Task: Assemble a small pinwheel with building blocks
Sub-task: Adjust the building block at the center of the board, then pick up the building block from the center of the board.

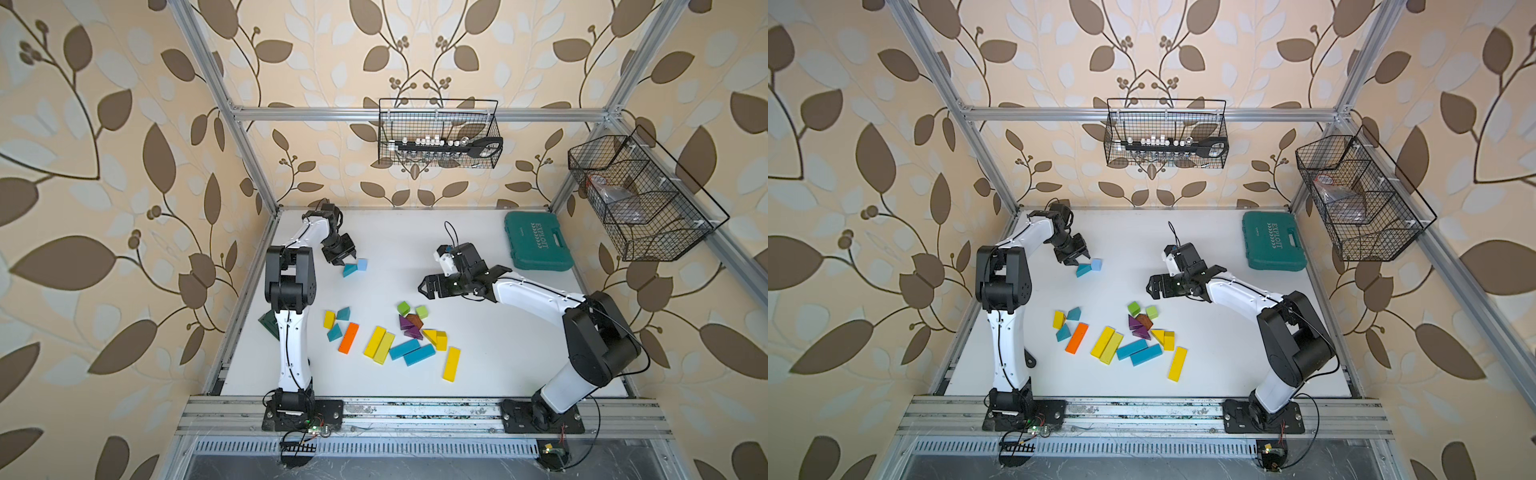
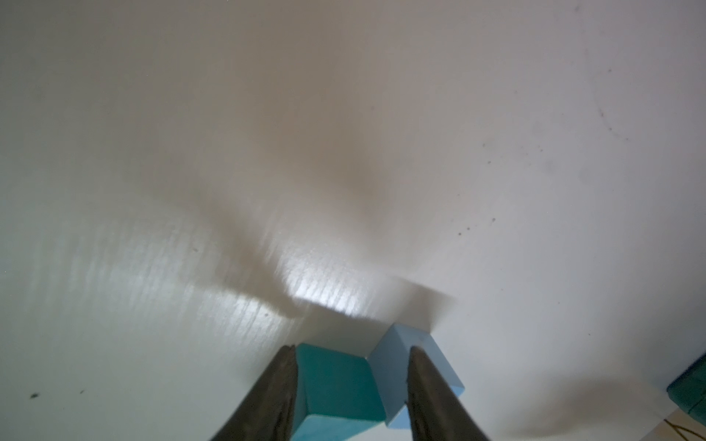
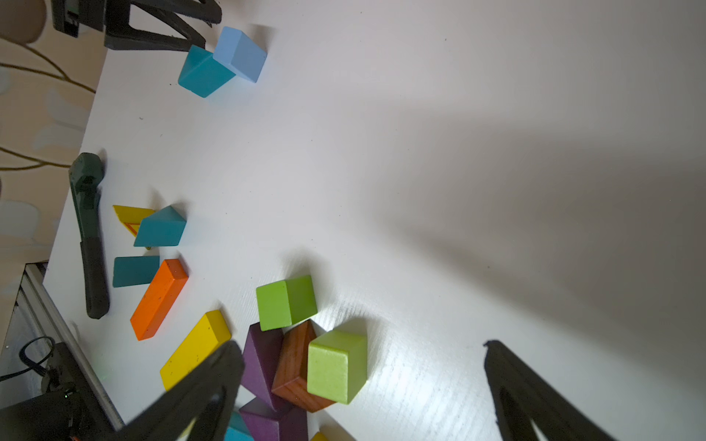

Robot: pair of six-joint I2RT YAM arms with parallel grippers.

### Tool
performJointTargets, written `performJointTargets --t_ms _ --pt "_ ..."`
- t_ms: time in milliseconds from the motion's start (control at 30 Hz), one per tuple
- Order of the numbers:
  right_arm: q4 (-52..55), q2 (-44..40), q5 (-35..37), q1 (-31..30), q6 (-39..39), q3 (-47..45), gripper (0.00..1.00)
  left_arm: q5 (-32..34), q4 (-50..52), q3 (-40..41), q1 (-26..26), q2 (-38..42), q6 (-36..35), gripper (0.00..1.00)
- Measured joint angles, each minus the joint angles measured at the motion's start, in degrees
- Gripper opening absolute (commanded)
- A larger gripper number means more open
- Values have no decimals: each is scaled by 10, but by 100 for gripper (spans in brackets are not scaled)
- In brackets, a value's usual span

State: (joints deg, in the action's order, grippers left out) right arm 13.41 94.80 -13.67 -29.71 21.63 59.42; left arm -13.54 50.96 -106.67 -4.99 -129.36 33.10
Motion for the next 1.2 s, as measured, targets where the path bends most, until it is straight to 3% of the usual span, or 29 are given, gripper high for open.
performJointTargets --t_ms 100,167,233,333,400,500,633,767,867,967,1067,1200 --pt "0 0 -1 0 0 -1 100 19 10 -1 0 0 2 61" --pt "0 0 -1 0 0 -1 100 43 22 -1 0 4 5 74" --pt "1 0 -1 0 0 -1 100 75 30 10 0 21 17 78" --pt "1 -3 -1 0 -2 -5 100 124 35 80 0 97 41 97" --pt "4 -11 -1 0 -4 -14 100 153 42 143 0 173 63 98" --pt "8 -33 -1 0 -6 -33 100 184 54 242 -3 296 92 93" --pt "11 -65 -1 -4 -7 -50 100 202 68 344 -27 384 118 86" --pt "14 -94 -1 -13 -9 -62 100 204 71 422 -87 386 130 87" --pt "16 -110 -1 -16 -9 -71 100 198 71 454 -114 385 133 81" --pt "18 -117 -1 -16 -9 -77 100 203 69 457 -115 379 134 72" --pt "19 -122 0 -16 -9 -85 100 214 66 457 -110 361 131 58" --pt "21 -122 0 -16 -9 -92 99 221 62 456 -103 324 128 56"
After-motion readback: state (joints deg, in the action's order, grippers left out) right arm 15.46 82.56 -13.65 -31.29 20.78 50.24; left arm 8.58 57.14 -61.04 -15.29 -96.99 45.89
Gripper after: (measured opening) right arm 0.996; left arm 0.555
